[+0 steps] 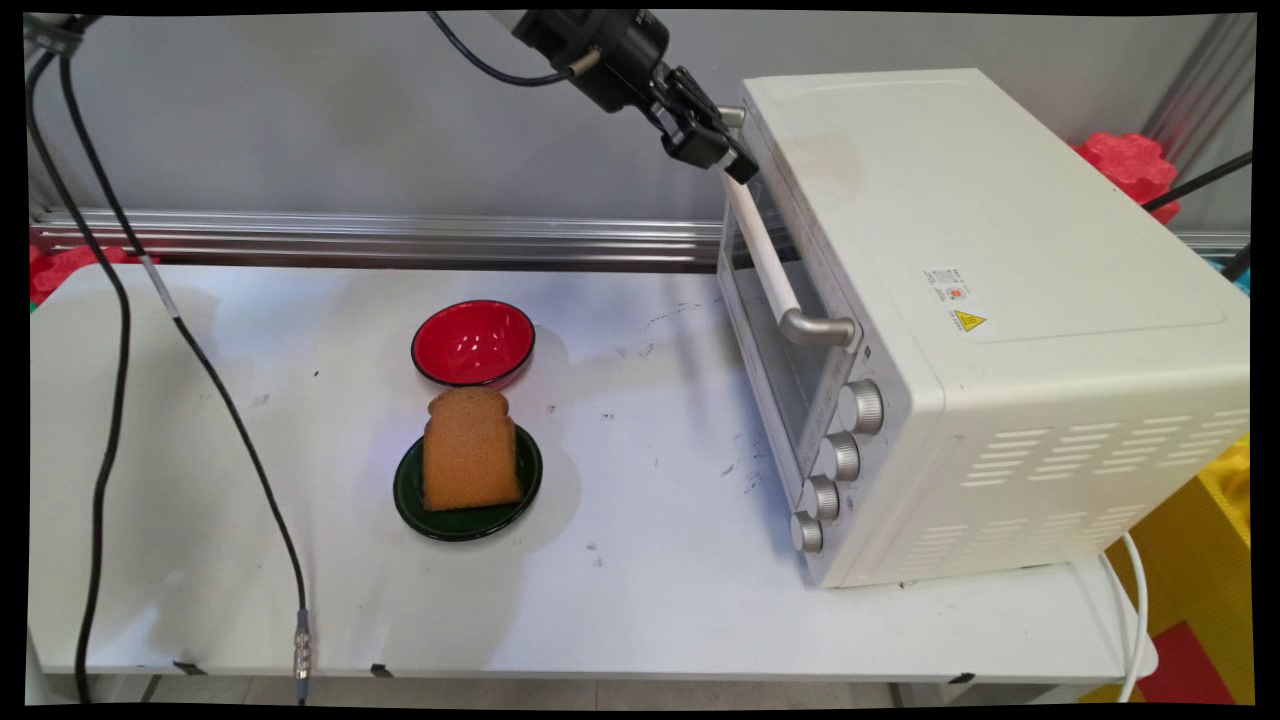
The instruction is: Open the oven
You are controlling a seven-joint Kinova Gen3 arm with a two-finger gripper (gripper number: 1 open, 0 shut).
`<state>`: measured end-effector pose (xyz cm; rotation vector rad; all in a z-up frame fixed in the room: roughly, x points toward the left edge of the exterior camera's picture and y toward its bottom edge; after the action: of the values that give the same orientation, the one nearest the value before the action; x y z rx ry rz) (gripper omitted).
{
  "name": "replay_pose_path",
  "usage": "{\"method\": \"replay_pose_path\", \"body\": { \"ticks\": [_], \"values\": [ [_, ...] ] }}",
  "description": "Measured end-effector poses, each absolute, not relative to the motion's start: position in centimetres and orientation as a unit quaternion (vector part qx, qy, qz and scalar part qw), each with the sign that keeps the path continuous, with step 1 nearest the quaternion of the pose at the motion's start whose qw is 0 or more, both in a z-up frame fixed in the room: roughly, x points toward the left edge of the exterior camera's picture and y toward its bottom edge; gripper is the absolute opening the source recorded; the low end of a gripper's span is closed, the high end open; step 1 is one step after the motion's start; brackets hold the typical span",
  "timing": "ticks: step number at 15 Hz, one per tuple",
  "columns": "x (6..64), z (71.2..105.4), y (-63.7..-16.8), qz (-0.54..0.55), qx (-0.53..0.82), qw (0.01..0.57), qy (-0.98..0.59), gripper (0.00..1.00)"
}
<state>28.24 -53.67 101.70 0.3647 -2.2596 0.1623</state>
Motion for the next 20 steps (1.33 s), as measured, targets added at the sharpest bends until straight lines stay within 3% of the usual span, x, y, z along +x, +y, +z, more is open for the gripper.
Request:
{"method": "replay_pose_path", "body": {
  "ticks": [20],
  "values": [
    [25.7,100.2,-55.8,0.063,0.127,0.397,-0.907,0.00]
  ]
}}
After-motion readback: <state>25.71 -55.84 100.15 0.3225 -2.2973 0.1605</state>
